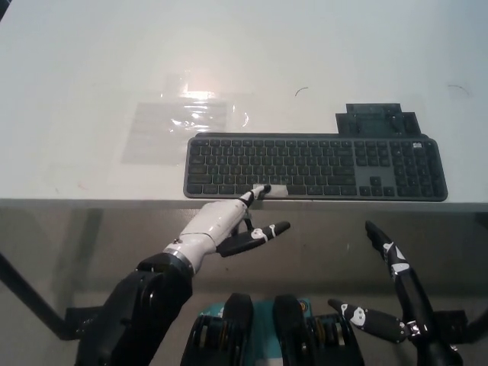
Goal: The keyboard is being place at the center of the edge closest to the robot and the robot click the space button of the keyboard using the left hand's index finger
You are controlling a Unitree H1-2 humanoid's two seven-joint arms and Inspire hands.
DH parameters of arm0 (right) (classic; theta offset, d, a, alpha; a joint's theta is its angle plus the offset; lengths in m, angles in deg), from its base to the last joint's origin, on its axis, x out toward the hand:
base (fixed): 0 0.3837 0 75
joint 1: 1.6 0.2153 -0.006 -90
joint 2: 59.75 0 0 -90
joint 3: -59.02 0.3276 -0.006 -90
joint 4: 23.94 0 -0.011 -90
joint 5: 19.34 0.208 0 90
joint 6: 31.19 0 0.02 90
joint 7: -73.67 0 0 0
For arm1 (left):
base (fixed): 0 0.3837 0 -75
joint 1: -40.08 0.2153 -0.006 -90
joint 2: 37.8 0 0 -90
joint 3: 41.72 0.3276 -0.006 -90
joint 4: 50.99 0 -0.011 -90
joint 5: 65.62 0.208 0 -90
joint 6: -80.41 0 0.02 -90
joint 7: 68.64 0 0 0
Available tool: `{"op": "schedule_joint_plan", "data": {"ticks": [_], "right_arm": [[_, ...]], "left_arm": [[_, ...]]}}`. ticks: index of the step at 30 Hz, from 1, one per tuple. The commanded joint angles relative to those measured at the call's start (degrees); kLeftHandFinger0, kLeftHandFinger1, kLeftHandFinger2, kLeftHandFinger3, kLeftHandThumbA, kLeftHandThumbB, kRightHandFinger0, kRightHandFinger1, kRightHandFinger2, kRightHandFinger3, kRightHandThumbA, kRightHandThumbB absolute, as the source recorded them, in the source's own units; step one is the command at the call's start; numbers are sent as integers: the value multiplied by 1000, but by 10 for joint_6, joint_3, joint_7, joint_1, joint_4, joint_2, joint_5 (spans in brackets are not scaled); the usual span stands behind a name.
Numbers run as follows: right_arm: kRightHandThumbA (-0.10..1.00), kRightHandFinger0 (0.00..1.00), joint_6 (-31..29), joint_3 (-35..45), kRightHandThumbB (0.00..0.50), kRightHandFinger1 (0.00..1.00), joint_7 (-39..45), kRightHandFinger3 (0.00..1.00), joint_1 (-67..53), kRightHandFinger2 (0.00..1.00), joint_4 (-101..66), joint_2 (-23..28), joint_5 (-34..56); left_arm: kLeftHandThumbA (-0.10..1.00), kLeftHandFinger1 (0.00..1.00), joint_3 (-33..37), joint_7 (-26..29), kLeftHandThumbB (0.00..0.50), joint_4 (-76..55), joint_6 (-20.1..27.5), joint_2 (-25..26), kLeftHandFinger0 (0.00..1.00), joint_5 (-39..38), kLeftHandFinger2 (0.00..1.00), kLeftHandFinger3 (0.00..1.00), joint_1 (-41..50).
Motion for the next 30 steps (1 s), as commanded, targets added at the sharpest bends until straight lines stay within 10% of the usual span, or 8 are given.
{"op": "schedule_joint_plan", "data": {"ticks": [1, 6, 21, 25, 30], "right_arm": [[1000, 1000, 1, 0, 427, 1000, 2, 1000, 14, 1000, -16, 1, -7], [1000, 1000, -1, 0, 427, 1000, 2, 1000, 14, 1000, -16, 0, -7], [1000, 1000, -5, -2, 430, 1000, 4, 1000, 16, 1000, -15, 0, -7], [1000, 1000, -4, -1, 431, 1000, 2, 1000, 19, 1000, -14, 0, -10], [1000, 1000, -1, 0, 431, 1000, 5, 1000, 19, 1000, -14, 2, -5]], "left_arm": [[1000, 259, 12, 15, 372, 3, 7, -10, 7, 9, 414, 1000, -11], [1000, 276, 15, 29, 368, 44, 8, -14, 161, 11, 394, 1000, -14], [1000, 359, 3, 67, 396, 192, 53, -4, 104, -14, 451, 1000, -58], [1000, 222, 5, 47, 412, 86, 52, 3, 0, -15, 286, 1000, -19], [1000, 256, 12, -19, 417, -163, 28, 16, 9, -35, 438, 1000, 59]]}}
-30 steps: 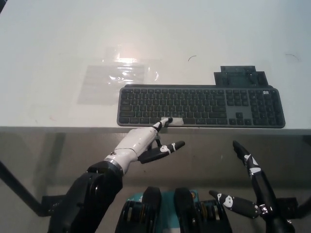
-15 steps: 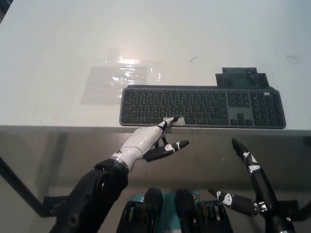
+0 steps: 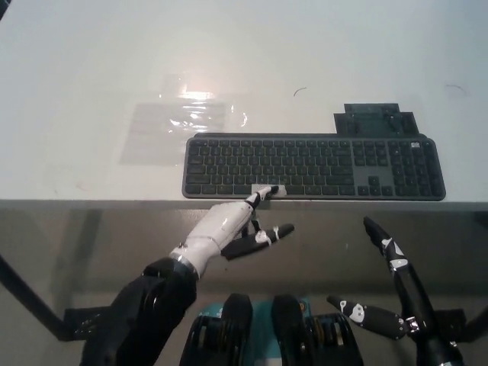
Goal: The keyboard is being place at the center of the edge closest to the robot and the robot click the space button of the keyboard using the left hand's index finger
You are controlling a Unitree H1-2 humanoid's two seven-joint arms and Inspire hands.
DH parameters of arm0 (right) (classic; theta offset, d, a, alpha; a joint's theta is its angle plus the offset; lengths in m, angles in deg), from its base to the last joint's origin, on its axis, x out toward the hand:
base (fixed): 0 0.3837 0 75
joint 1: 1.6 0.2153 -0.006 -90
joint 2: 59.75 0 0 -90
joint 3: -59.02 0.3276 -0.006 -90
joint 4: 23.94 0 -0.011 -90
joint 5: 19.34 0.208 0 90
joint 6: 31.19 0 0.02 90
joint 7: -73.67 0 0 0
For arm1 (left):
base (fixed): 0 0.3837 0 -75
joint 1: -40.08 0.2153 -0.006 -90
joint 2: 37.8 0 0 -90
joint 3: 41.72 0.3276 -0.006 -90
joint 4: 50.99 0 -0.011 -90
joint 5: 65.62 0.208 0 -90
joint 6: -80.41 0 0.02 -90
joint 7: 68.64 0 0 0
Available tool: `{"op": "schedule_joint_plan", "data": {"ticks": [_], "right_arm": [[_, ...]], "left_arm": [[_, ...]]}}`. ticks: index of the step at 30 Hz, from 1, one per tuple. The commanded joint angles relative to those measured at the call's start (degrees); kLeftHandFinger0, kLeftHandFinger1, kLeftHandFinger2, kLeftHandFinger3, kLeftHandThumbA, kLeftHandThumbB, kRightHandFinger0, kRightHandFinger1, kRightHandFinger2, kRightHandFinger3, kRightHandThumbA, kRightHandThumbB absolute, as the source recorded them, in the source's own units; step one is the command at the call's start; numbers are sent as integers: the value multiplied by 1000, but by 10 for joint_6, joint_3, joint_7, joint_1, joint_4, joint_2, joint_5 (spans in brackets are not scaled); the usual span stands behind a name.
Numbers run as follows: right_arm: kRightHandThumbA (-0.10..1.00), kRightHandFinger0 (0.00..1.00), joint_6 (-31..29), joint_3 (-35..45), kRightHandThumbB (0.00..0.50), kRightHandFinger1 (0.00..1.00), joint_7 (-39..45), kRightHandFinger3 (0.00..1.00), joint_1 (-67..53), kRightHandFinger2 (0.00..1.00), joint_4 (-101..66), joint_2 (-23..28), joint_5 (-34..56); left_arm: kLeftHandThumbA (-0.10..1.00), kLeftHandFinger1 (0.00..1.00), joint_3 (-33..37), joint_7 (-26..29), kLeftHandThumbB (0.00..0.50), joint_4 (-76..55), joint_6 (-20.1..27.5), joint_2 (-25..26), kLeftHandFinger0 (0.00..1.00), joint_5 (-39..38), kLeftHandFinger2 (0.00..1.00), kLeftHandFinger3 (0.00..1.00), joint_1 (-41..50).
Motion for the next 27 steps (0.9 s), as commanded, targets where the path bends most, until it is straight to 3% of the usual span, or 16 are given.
{"op": "schedule_joint_plan", "data": {"ticks": [1, 2, 3, 6, 10, 11, 12, 14, 15, 16, 17, 18, 19, 20, 22, 27], "right_arm": [[1000, 1000, -2, -1, 431, 1000, 3, 1000, 11, 1000, -14, 1, -1], [1000, 1000, -2, -1, 430, 1000, 3, 1000, 9, 1000, -14, 1, -1], [1000, 1000, -2, -1, 430, 1000, 3, 1000, 8, 1000, -13, 0, -2], [1000, 1000, -5, -2, 426, 1000, 1, 1000, 3, 1000, -12, -1, -3], [1000, 1000, -2, -1, 420, 1000, 2, 1000, 2, 1000, -13, -1, -1], [1000, 1000, -5, -2, 419, 1000, 2, 1000, 2, 1000, -11, -1, -1], [1000, 1000, -6, -2, 419, 1000, 2, 1000, 2, 1000, -10, -1, -1], [1000, 1000, -9, -2, 418, 1000, 1, 1000, 1, 1000, -8, -2, -1], [1000, 1000, -9, -3, 412, 1000, 2, 1000, 0, 1000, -7, -2, 0], [1000, 1000, -11, -3, 411, 1000, 4, 1000, 0, 1000, -6, -1, 2], [1000, 1000, -10, -3, 411, 1000, 4, 1000, 0, 1000, -7, -1, 2], [1000, 1000, -10, -3, 415, 1000, 5, 1000, -1, 1000, -7, -1, 3], [1000, 1000, -10, -3, 417, 1000, 6, 1000, -2, 1000, -7, 0, 5], [1000, 1000, -11, -3, 417, 1000, 6, 1000, -2, 1000, -7, 0, 5], [1000, 1000, -13, -4, 416, 1000, 8, 1000, -3, 1000, -5, 0, 11], [1000, 1000, -15, -4, 401, 1000, 10, 1000, -5, 1000, -3, -2, 16]], "left_arm": [[1000, 210, 6, -73, 413, -225, -39, 19, 1, -24, 404, 1000, 62], [1000, 133, 6, -76, 399, -262, -36, 19, 0, -28, 326, 1000, 74], [1000, 48, 5, -81, 418, -316, -37, 19, 0, -35, 233, 1000, 90], [1000, 0, 2, -102, 445, -433, -54, 17, 0, -56, 37, 1000, 120], [1000, 0, -14, -108, 442, -571, -67, 27, 0, -147, 20, 1000, 145], [1000, 0, -18, -103, 488, -581, -60, 29, 0, -162, 21, 1000, 149], [1000, 51, -23, -95, 425, -595, -52, 32, 0, -172, 128, 1000, 155], [1000, 2, -39, -70, 423, -617, -28, 37, 10, -180, 140, 1000, 174], [1000, 101, -43, -65, 398, -619, -18, 42, 96, -188, 204, 1000, 182], [1000, 381, -53, -64, 372, -617, -3, 66, 553, -219, 434, 1000, 195], [1000, 511, -56, -67, 363, -616, -1, 73, 744, -233, 547, 1000, 202], [1000, 760, -59, -70, 345, -614, -1, 79, 968, -242, 808, 1000, 212], [1000, 1000, -65, -73, 318, -611, -4, 91, 1000, -253, 1000, 1000, 231], [1000, 1000, -69, -75, 311, -604, -2, 101, 1000, -267, 1000, 1000, 246], [1000, 1000, -75, -76, 349, -596, -14, 107, 1000, -289, 1000, 1000, 268], [1000, 1000, -95, -66, 377, -576, -1, 116, 1000, -270, 1000, 1000, 332]]}}
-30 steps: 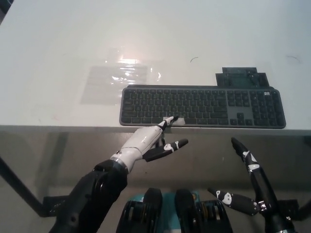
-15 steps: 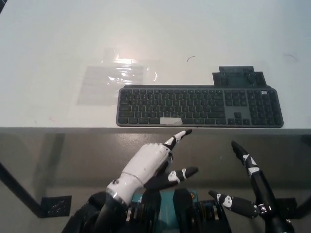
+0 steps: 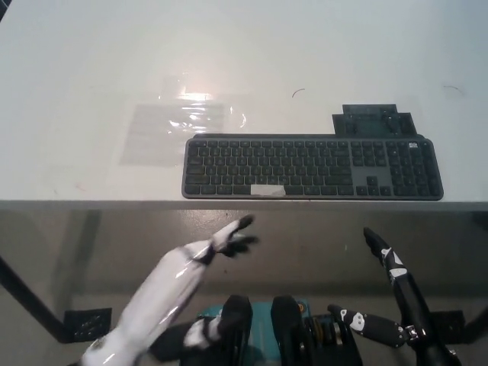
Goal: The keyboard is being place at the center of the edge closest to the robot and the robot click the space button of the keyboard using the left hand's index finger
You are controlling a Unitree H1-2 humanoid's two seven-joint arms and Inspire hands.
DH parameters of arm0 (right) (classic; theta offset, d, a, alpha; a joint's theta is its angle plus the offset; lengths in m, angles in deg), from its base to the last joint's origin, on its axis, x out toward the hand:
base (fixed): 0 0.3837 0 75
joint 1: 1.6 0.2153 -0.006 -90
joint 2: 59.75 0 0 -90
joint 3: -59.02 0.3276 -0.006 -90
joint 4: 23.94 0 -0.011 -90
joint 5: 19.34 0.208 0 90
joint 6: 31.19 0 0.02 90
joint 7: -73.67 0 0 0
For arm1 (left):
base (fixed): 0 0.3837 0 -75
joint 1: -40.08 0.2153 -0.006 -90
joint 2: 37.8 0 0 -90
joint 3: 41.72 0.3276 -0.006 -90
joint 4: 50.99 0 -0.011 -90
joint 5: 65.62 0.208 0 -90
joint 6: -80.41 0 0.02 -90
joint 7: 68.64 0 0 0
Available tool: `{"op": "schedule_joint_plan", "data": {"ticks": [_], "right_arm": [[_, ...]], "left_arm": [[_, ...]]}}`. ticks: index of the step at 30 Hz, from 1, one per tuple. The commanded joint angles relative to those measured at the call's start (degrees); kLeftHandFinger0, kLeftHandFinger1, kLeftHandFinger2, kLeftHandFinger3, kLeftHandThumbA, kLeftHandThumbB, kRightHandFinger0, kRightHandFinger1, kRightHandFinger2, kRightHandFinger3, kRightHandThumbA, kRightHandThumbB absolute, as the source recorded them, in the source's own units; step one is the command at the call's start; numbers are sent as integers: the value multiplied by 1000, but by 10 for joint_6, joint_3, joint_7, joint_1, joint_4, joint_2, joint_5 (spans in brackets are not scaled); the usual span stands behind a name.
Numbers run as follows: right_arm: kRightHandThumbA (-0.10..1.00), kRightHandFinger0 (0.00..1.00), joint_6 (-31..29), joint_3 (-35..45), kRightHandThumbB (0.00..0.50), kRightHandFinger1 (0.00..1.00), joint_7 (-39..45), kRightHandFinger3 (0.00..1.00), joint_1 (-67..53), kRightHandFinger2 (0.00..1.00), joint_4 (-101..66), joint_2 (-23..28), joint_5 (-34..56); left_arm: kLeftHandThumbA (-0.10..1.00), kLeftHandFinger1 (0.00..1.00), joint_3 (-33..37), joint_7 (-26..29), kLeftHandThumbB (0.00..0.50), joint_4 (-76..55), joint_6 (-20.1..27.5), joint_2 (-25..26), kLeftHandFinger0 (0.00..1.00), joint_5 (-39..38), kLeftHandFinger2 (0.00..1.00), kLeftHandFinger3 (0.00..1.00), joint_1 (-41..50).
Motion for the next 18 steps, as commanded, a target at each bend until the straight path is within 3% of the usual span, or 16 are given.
{"op": "schedule_joint_plan", "data": {"ticks": [1, 2, 4, 11, 14, 18], "right_arm": [[1000, 1000, -15, -3, 406, 1000, 9, 1000, 6, 1000, -17, -2, 17], [1000, 1000, -15, -3, 402, 1000, 10, 1000, 4, 1000, -17, -2, 22], [1000, 1000, -18, -3, 401, 1000, 10, 1000, 3, 1000, -15, -3, 23], [1000, 1000, -24, -4, 417, 1000, 12, 1000, 1, 1000, -10, -3, 29], [1000, 1000, -31, -4, 423, 1000, 12, 1000, -2, 1000, -8, -3, 32], [1000, 1000, -28, -4, 437, 1000, 12, 1000, -5, 1000, -10, -5, 33]], "left_arm": [[1000, 1000, -35, -6, 352, -40, 28, 32, 1000, -116, 1000, 1000, 63], [1000, 1000, -41, -1, 320, -26, 43, 30, 1000, -115, 1000, 1000, 80], [1000, 1000, -46, -3, 308, -14, 51, 27, 1000, -122, 1000, 1000, 89], [1000, 1000, -66, -3, 370, 56, 69, 23, 1000, -100, 1000, 1000, 119], [1000, 1000, -69, -1, 328, 105, 89, 23, 1000, -98, 1000, 1000, 119], [1000, 1000, -77, -4, 358, 165, 86, 17, 1000, -117, 1000, 1000, 105]]}}
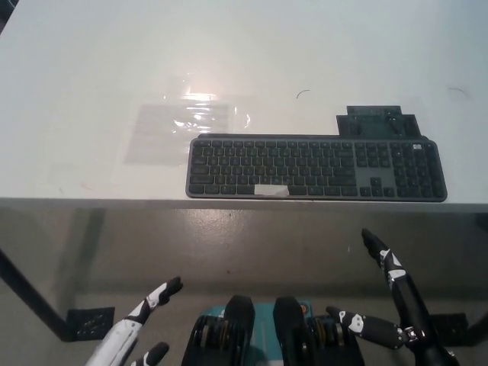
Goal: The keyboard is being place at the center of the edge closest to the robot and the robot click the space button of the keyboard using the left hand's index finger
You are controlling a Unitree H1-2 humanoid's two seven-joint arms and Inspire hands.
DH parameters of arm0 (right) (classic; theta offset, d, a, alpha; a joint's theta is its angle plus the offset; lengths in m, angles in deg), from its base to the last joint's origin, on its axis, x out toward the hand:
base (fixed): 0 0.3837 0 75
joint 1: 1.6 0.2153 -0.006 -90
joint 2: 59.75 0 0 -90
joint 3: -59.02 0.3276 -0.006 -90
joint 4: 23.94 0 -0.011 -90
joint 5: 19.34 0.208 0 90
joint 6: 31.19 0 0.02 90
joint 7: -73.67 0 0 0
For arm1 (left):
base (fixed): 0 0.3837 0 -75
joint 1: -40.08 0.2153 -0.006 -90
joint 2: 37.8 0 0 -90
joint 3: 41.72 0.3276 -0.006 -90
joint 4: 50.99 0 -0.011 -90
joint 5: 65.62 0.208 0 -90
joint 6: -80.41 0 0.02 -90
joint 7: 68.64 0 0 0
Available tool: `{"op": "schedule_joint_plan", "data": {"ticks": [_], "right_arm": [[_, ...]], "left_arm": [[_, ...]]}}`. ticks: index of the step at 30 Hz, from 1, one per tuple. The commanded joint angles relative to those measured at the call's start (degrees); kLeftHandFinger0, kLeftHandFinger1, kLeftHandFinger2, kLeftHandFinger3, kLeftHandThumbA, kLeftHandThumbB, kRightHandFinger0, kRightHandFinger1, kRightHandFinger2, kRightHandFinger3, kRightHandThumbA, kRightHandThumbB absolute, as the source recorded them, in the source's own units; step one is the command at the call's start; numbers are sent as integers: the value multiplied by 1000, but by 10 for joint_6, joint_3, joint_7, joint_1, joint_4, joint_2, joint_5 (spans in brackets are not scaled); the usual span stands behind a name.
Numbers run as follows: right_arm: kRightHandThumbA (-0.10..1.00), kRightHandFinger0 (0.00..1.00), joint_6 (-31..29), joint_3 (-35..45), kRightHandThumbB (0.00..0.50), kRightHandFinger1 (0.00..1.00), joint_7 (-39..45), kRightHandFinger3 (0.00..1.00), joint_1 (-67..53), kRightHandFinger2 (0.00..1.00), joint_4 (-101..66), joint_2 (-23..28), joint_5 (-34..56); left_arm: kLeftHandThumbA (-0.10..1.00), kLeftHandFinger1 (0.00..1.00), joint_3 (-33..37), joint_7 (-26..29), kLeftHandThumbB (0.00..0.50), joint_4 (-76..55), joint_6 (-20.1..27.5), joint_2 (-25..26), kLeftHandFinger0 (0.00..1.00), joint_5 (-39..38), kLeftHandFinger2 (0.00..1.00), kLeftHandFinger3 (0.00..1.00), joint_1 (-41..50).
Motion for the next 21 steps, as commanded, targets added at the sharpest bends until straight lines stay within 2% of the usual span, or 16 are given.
{"op": "schedule_joint_plan", "data": {"ticks": [1, 2, 6, 11, 15, 21], "right_arm": [[1000, 1000, -25, -2, 439, 1000, 6, 1000, -2, 1000, -12, -4, 18], [1000, 1000, -25, -2, 440, 1000, 6, 1000, -2, 1000, -12, -5, 18], [1000, 1000, -33, -2, 428, 1000, 5, 1000, 0, 1000, -7, -7, 21], [1000, 1000, -28, -2, 428, 1000, 6, 1000, 1, 1000, -10, -7, 21], [1000, 1000, -26, -2, 428, 1000, 5, 1000, 2, 1000, -13, -7, 16], [1000, 1000, -28, -1, 431, 1000, 3, 1000, 3, 1000, -13, -6, 15]], "left_arm": [[1000, 1000, -14, -4, 362, 36, 26, -3, 1000, -32, 1000, 1000, -13], [1000, 1000, -16, -4, 365, 41, 23, -4, 1000, -33, 1000, 1000, -14], [1000, 1000, -27, -3, 326, 62, 13, -9, 1000, -39, 1000, 1000, -22], [1000, 1000, -34, -6, 365, 89, 15, -14, 1000, -56, 1000, 1000, -33], [1000, 1000, -37, -10, 364, 86, 1, -15, 1000, -55, 1000, 1000, -35], [1000, 1000, -38, -13, 342, 86, 6, -17, 1000, -58, 1000, 1000, -36]]}}
